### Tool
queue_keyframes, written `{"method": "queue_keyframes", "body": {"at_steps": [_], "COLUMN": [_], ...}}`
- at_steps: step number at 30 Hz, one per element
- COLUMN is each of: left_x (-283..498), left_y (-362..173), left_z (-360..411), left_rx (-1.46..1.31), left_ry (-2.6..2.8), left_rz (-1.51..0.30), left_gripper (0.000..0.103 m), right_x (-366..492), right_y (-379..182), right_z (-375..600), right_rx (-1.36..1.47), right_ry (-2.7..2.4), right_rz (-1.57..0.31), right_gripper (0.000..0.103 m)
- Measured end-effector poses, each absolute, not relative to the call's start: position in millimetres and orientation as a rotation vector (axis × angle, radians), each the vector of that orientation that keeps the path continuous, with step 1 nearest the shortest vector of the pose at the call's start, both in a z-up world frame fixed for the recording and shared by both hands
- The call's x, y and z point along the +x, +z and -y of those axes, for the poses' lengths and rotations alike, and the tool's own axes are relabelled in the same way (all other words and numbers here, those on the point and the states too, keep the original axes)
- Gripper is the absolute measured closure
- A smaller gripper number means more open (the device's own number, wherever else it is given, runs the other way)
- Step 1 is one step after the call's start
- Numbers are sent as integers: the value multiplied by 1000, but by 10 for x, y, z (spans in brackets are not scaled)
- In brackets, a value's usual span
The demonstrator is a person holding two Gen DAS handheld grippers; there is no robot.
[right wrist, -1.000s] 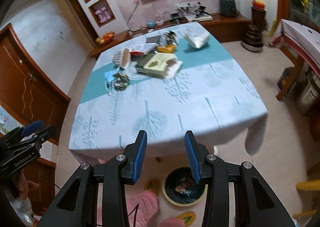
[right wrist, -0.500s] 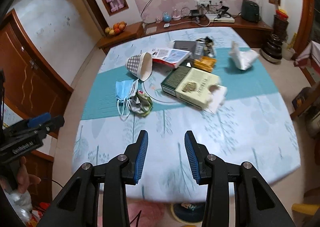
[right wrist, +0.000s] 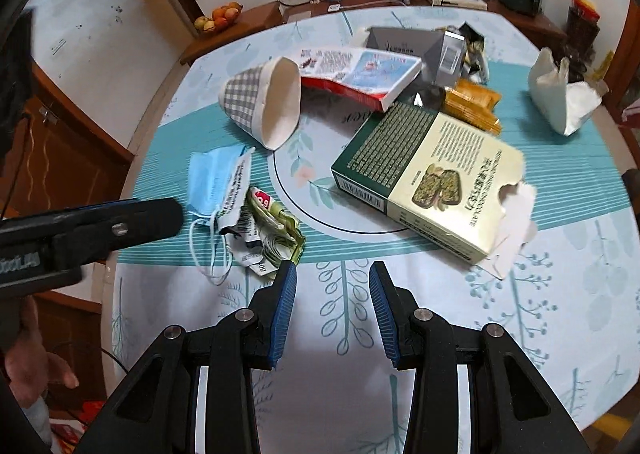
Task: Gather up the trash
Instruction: 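Grasp the white wrapper beside the blue mask with the left tool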
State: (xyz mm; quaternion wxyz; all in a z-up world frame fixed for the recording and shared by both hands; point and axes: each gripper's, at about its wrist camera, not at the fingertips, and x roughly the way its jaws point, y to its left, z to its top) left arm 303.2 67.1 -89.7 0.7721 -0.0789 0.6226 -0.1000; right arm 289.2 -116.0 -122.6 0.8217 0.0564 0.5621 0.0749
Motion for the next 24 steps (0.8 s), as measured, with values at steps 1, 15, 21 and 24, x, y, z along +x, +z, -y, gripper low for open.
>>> {"method": "queue_keyframes", "body": {"at_steps": [1,15,21,24], "left_x": [3072,3232,3156,3121], "left_y": [-953,-1278,-1207,-1174], "left_z": [-650,-559,-712,-808], "left_rx": [-179,-208,-204,-211], "left_ry": [-216,-225,-235,-239], "left_rz": [-1363,-1428,-1407,-1398], "left_gripper": [46,83,90,96], "right_x": [2893,3056,3156,3216], "right_y": [-1243,-1467,-1476,-1517], "right_z": [1157,1002,825,735], "right_rx": [122,126,86,60], "right_ry": [161,234,304,327], "right_rz": [-1199,-1220,-1205,-1204], "right_gripper": [64,64,64,64]}}
